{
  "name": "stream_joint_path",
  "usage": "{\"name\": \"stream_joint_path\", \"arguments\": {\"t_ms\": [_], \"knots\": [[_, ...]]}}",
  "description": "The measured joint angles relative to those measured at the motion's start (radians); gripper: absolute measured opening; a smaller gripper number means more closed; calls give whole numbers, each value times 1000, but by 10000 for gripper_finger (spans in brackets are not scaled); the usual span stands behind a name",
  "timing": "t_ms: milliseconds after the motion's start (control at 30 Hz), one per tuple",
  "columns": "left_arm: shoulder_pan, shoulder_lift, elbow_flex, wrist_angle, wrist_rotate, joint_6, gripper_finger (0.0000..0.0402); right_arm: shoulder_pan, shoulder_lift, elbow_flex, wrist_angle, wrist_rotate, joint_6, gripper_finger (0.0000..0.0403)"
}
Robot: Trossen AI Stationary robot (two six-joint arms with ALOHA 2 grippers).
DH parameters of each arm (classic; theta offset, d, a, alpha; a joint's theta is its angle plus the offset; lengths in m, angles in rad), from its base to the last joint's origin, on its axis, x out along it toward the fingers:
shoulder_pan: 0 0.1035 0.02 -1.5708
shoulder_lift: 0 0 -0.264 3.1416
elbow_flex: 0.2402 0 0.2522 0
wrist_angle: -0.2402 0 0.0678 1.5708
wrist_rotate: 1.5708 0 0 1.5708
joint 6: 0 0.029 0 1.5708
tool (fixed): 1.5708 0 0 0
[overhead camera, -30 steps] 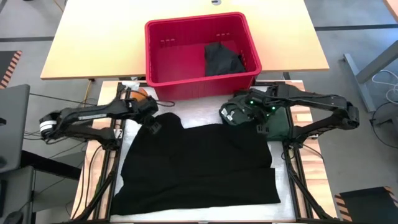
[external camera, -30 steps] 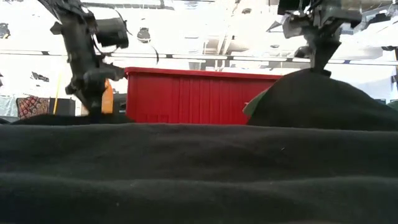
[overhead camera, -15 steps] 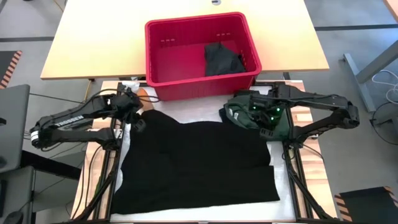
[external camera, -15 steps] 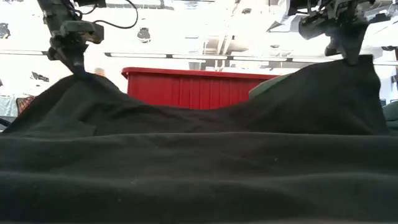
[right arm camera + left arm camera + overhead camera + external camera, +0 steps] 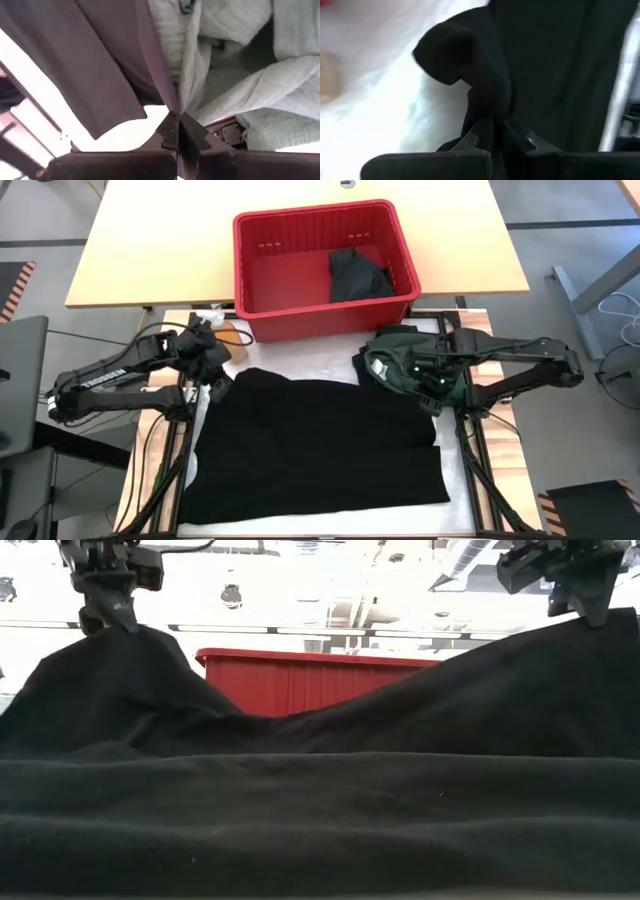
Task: Fold laundry
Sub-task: Fold the black shirt
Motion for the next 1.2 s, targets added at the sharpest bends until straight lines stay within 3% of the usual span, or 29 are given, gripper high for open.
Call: {"name": "stream_joint_path", "arguments": {"t_ms": [300, 433, 633, 933, 1200], "knots": [[0, -26, 0, 100, 274, -34, 0, 101, -38, 0, 0, 12, 171, 21], [-1, -34, 0, 111, 445, -83, 0, 159, -38, 0, 13, -19, 188, 21], [-105, -34, 0, 107, 653, -226, 0, 250, -34, 0, 91, -34, 187, 21], [-335, -29, 0, 106, 622, -391, 0, 285, -6, 0, 102, -15, 180, 22], [-456, -13, 0, 113, 543, -447, 0, 272, 30, 0, 111, -8, 194, 36]]}}
